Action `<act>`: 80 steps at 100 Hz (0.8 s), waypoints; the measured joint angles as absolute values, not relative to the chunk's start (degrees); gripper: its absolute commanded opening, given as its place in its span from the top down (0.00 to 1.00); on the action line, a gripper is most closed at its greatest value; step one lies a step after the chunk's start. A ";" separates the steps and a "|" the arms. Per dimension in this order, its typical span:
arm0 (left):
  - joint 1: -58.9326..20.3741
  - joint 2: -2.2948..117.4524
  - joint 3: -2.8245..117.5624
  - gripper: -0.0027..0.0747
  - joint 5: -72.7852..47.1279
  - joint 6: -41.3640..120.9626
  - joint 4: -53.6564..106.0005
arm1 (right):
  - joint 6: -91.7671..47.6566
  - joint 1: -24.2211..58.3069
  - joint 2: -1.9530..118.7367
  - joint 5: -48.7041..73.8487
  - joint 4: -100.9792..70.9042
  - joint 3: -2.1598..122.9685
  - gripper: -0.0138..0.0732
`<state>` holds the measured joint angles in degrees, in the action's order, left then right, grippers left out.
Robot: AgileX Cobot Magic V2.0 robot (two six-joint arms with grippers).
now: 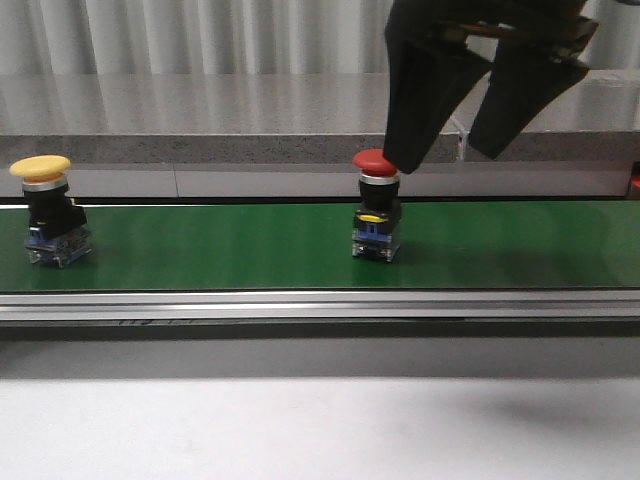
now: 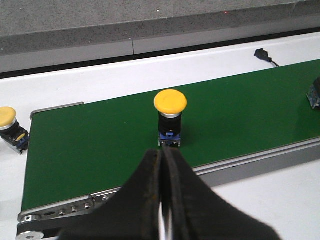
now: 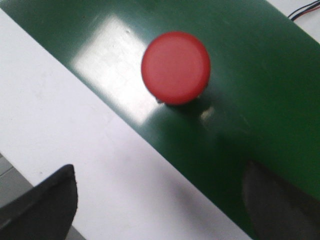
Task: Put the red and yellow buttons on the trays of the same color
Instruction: 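Lower the right gripper onto the red button arriving on the belt, then close the right gripper on the red button and lift it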
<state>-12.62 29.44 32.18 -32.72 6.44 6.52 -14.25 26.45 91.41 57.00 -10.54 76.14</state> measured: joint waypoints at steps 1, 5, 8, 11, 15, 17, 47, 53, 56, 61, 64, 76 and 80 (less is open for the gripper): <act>-12.62 29.44 32.18 0.99 -32.72 6.44 6.52 | -14.27 26.45 91.64 57.00 -10.53 76.28 0.08; -12.62 29.44 32.18 0.99 -32.72 6.44 6.52 | -14.48 26.45 93.00 56.56 -10.53 77.06 0.08; -12.62 29.44 32.18 0.99 -32.72 6.44 6.52 | -14.61 26.45 93.84 56.00 -10.56 77.51 0.09; -12.62 29.44 32.18 0.99 -32.72 6.44 6.52 | -14.72 26.45 94.63 55.40 -10.56 77.81 0.10; -12.62 29.44 32.18 0.99 -32.72 6.44 6.52 | -14.76 26.45 95.73 54.34 -10.56 78.28 0.12; -12.62 29.44 32.18 0.99 -32.72 6.46 6.52 | -14.85 26.45 96.23 53.56 -10.45 78.45 0.14; -12.62 29.44 32.18 0.99 -32.82 6.56 6.47 | -14.88 26.34 100.33 47.86 -7.77 78.79 0.63; -12.62 29.44 32.18 0.99 -32.82 6.56 6.47 | -14.88 26.34 100.33 47.20 -7.77 78.79 0.66; -12.62 29.44 32.18 0.99 -32.82 6.56 6.47 | -14.88 26.34 100.33 46.64 -7.77 78.79 0.66; -12.62 29.44 32.18 0.99 -32.82 6.56 6.47 | -14.88 26.34 100.33 46.00 -7.65 78.79 0.66; -12.62 29.44 32.18 0.99 -32.82 6.56 6.47 | -14.88 26.34 100.33 45.69 -7.65 78.79 0.66; -12.62 29.44 32.18 0.99 -32.82 6.56 6.39 | -13.89 25.43 100.08 44.76 -7.65 78.79 0.66; -12.62 29.44 32.18 0.99 -32.82 6.56 6.39 | -13.05 24.82 99.64 44.64 -7.65 78.79 0.66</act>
